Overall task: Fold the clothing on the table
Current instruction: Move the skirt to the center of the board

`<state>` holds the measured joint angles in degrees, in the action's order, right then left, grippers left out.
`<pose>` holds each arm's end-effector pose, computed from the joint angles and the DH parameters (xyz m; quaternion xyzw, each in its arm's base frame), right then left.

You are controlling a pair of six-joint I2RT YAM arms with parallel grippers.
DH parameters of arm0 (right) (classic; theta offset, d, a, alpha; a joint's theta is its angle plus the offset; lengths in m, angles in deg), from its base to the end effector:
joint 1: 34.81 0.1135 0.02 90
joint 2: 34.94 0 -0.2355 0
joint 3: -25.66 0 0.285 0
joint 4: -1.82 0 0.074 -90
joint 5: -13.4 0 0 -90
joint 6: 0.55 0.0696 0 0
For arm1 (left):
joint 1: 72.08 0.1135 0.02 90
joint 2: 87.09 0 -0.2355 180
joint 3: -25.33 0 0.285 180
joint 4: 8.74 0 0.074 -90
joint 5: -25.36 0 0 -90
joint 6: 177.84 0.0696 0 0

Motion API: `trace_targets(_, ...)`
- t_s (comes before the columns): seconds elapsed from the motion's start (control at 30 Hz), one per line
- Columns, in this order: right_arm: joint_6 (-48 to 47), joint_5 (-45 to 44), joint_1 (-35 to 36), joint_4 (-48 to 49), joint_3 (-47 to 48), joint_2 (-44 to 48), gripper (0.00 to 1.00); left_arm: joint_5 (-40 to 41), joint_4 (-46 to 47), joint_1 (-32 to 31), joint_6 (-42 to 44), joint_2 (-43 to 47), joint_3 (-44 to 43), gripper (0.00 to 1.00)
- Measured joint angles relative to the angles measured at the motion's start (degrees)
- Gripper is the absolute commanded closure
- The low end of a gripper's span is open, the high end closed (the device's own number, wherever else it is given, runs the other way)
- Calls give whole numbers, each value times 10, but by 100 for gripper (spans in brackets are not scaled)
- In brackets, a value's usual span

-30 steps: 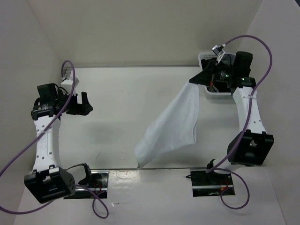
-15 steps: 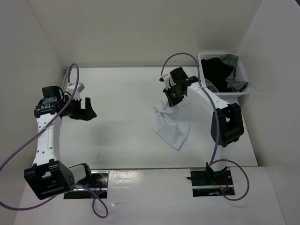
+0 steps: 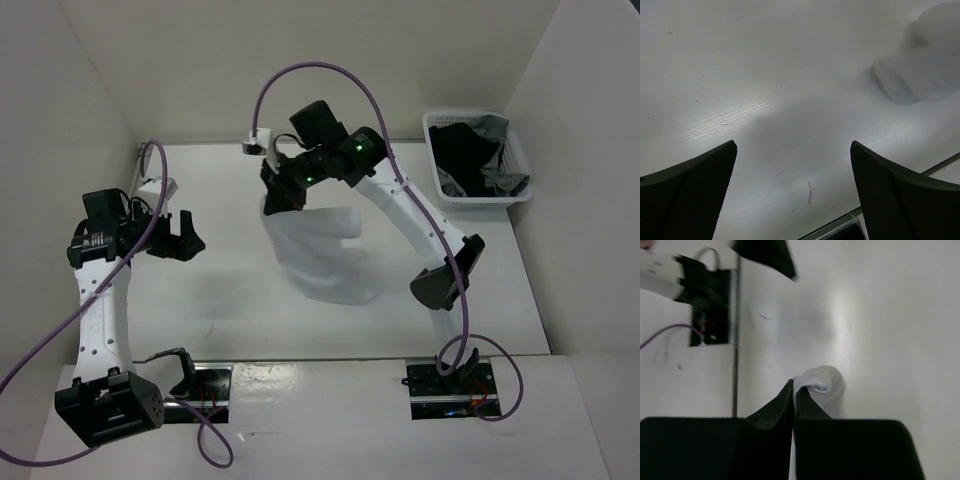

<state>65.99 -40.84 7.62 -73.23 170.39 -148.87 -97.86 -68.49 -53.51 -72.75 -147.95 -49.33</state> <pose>0.3075 0.3362 0.3836 -0.5770 0.6709 0.3400 0.3183 0.2719 0.0511 0.2921 0.0802 0.8912 -0.1496 0.4207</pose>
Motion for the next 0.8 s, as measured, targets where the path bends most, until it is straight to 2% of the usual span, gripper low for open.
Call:
trace_targets(0.07, -11, 57, 31, -27, 97, -37, 100, -1, 0, 0, 0, 8, 0, 0)
trace_targets(0.13, -21, 102, 54, -47, 143, -54, 100, -3, 0, 0, 0, 12, 0, 0)
trace_targets(0.27, -31, 146, 60, -82, 169, -65, 100, -4, 0, 0, 0, 14, 0, 0)
trace_targets(0.4, -30, 147, 27, -90, 163, -84, 100, -8, 0, 0, 2, 14, 0, 0)
trace_targets(0.53, -13, 137, -46, -72, 77, -91, 100, -27, -2, 0, 17, 14, 0, 0)
trace_targets(0.67, 30, 87, -118, -7, -62, -90, 100, -51, -14, -4, 46, 10, 0, 0)
trace_targets(0.8, 69, 35, -150, 54, -172, -88, 100, -62, -14, -41, 68, -2, 11, 1)
